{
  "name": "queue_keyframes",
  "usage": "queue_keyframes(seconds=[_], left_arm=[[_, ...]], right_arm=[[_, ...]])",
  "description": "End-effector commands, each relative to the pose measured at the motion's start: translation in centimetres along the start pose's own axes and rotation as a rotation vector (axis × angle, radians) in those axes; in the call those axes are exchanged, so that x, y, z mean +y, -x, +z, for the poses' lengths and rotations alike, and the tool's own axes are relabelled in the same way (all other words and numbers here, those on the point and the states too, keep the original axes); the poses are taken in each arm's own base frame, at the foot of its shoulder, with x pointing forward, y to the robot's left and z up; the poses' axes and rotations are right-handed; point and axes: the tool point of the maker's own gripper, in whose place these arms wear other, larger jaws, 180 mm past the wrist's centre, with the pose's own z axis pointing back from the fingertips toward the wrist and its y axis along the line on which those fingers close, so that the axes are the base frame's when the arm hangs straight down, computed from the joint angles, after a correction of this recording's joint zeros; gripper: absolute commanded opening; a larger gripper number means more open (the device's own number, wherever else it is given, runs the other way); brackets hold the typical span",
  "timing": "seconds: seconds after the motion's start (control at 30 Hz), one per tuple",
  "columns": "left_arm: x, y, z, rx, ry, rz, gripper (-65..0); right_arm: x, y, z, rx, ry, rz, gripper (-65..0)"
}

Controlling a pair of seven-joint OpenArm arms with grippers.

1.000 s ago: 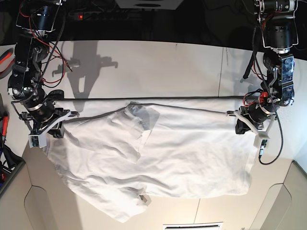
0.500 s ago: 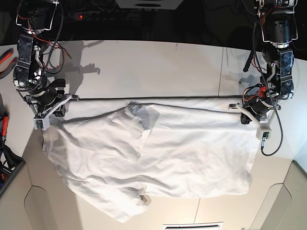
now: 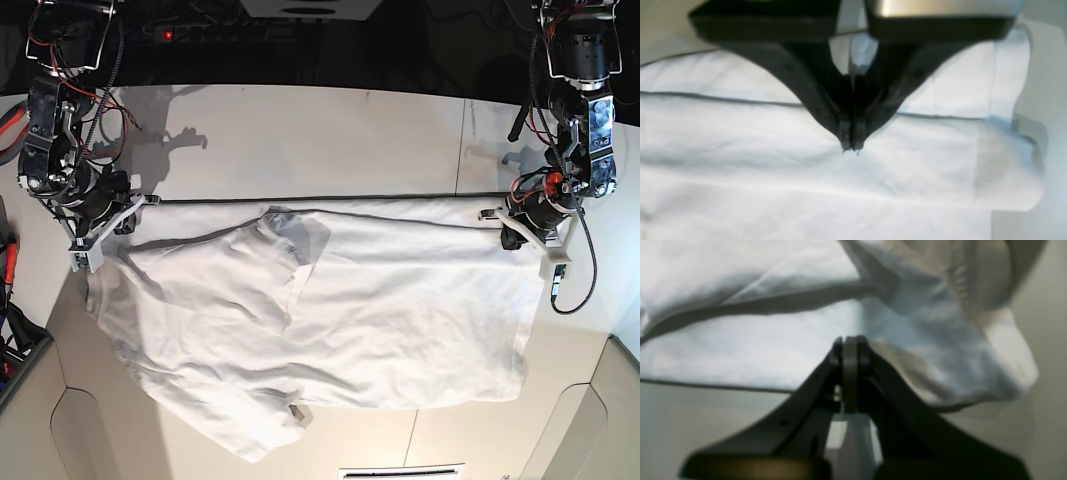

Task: Layout the t-shirt on the table in an organized manner, then fold the t-shirt properly
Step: 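Pull the folded edge with both grippers away from the robot, then release the right gripper and move it along the shirt edge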

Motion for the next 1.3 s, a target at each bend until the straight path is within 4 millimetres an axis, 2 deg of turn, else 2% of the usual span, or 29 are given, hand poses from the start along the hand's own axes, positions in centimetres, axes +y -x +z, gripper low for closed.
queue_keyframes(seconds=[0.0,0.13,0.3,0.4,0.5,0.73,0.9,1.03,1.27], left_arm=[[0.6,2.0,0.4,0.082,-0.016,-0.023,-65.0],[0.7,4.0,0.8,0.12,-0.017,-0.019,-65.0],[1.0,7.2,1.6,0.177,-0.023,-0.012,-65.0],[1.6,8.8,2.4,0.198,-0.037,0.014,-65.0],[2.5,9.5,3.5,0.182,-0.051,0.077,-65.0],[5.1,10.4,7.4,0.116,-0.072,0.193,-65.0],[6.6,10.4,8.8,0.087,-0.104,0.241,-65.0],[6.0,9.8,8.7,0.064,-0.064,0.244,-65.0],[3.7,4.8,8.8,-0.129,0.076,0.262,-65.0]], right_arm=[[-1.5,0.5,0.4,0.05,0.039,0.025,-65.0],[-2.8,1.4,1.1,0.106,0.046,0.018,-65.0],[-2.7,4.1,1.6,0.167,0.012,-0.006,-65.0],[-1.7,6.3,1.9,0.2,-0.043,-0.025,-65.0],[-0.2,8.0,2.6,0.221,-0.115,-0.053,-65.0],[2.3,9.4,5.3,0.22,-0.207,-0.023,-65.0],[2.8,9.4,6.7,0.213,-0.208,0.02,-65.0],[2.9,9.3,6.8,0.204,-0.209,0.021,-65.0],[3.1,6.9,6.4,0.128,-0.216,0.018,-65.0]])
